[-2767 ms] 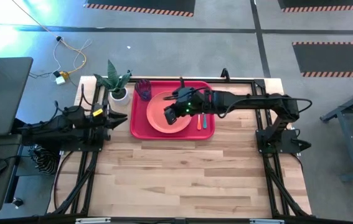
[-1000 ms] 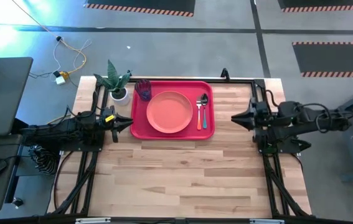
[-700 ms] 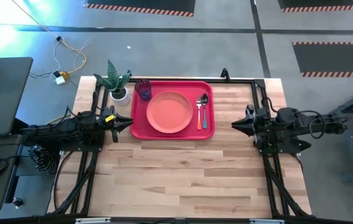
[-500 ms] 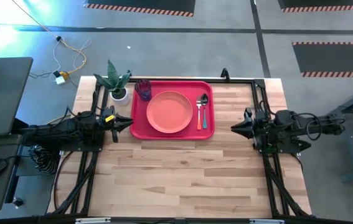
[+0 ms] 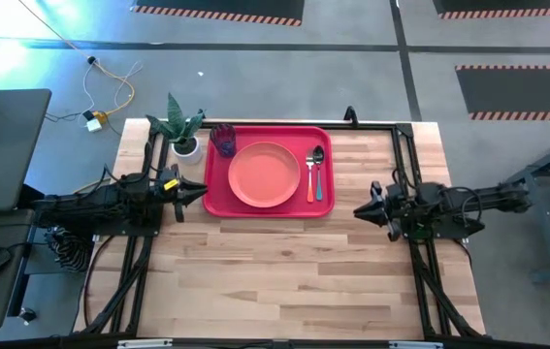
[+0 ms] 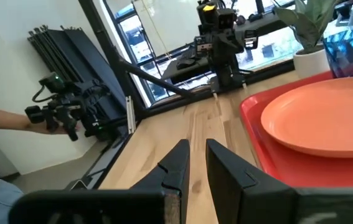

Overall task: Pick and place plate/cup/fork/spoon on tray
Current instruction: Return to Home Position

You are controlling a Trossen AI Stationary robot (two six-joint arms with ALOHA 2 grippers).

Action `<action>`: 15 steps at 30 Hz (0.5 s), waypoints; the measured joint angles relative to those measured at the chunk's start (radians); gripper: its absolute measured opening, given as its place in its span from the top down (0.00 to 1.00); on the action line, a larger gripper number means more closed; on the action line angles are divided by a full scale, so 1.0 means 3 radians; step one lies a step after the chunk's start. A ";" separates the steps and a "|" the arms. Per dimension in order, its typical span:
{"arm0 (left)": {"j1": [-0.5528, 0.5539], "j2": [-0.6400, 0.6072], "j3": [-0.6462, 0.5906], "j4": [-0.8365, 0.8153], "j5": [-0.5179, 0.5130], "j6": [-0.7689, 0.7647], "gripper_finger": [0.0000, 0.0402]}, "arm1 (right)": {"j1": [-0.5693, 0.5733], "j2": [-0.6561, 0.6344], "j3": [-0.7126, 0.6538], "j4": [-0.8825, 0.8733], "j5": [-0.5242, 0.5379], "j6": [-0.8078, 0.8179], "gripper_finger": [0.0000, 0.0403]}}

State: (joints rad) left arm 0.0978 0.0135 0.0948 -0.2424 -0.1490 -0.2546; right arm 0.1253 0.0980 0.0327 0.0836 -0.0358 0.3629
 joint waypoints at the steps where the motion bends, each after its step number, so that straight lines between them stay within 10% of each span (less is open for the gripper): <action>1: -0.0001 0.0000 0.0000 -0.0001 0.0000 0.0058 0.84 | 0.0000 -0.0019 -0.0060 0.0071 -0.0014 -0.0001 0.89; 15: -0.0001 0.0001 0.0000 0.0000 0.0000 0.1023 0.84 | 0.0000 -0.0048 -0.0075 -0.0184 0.0368 -0.0164 0.89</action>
State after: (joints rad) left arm 0.0975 0.0138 0.0948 -0.2423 -0.1489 0.0524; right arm 0.1253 0.0837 0.0101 0.0284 0.0745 0.3138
